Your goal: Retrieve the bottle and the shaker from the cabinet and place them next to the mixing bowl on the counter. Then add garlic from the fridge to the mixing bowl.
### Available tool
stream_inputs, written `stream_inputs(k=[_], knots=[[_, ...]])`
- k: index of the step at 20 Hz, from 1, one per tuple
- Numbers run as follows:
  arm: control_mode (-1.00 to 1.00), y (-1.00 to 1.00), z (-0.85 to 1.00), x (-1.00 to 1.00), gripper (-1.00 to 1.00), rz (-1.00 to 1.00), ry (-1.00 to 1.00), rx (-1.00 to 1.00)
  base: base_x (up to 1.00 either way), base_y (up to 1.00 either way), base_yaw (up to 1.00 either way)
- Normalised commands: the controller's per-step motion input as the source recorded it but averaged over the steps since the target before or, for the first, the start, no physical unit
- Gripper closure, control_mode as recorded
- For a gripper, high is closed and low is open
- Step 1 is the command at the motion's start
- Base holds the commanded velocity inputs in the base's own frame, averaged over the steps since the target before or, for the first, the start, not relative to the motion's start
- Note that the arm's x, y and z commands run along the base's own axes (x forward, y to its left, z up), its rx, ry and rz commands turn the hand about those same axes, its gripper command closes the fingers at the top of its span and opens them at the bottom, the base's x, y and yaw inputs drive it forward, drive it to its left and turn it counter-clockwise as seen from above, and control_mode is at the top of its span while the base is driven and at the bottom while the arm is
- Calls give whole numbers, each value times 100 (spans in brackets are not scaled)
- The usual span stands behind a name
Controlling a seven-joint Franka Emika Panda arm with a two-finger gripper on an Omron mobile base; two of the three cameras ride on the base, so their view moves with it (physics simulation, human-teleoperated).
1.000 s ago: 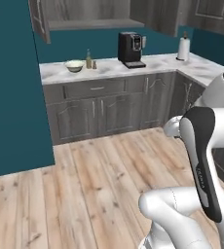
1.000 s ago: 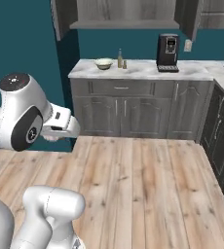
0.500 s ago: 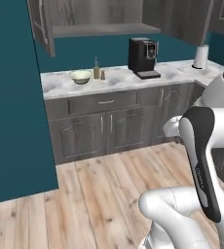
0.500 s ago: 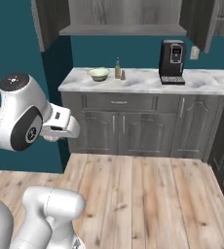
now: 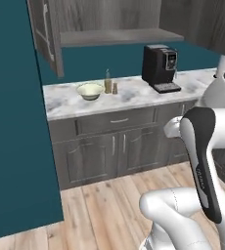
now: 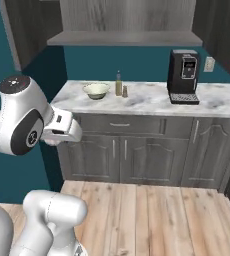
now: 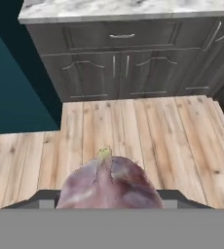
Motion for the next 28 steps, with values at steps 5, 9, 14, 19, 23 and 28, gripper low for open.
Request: stream_inputs(k=[5, 9, 14, 19, 23, 28], knots=[[100, 0, 0, 0, 100, 0, 0, 0, 100, 0, 8], [100, 0, 0, 0, 100, 0, 0, 0, 92, 0, 9], [100, 0, 0, 0, 100, 0, 0, 0, 80, 0, 6], [100, 0, 0, 0, 100, 0, 0, 0, 75, 0, 6], [100, 0, 0, 0, 100, 0, 0, 0, 72, 0, 4], [100, 0, 0, 0, 100, 0, 0, 0, 63, 0, 4]])
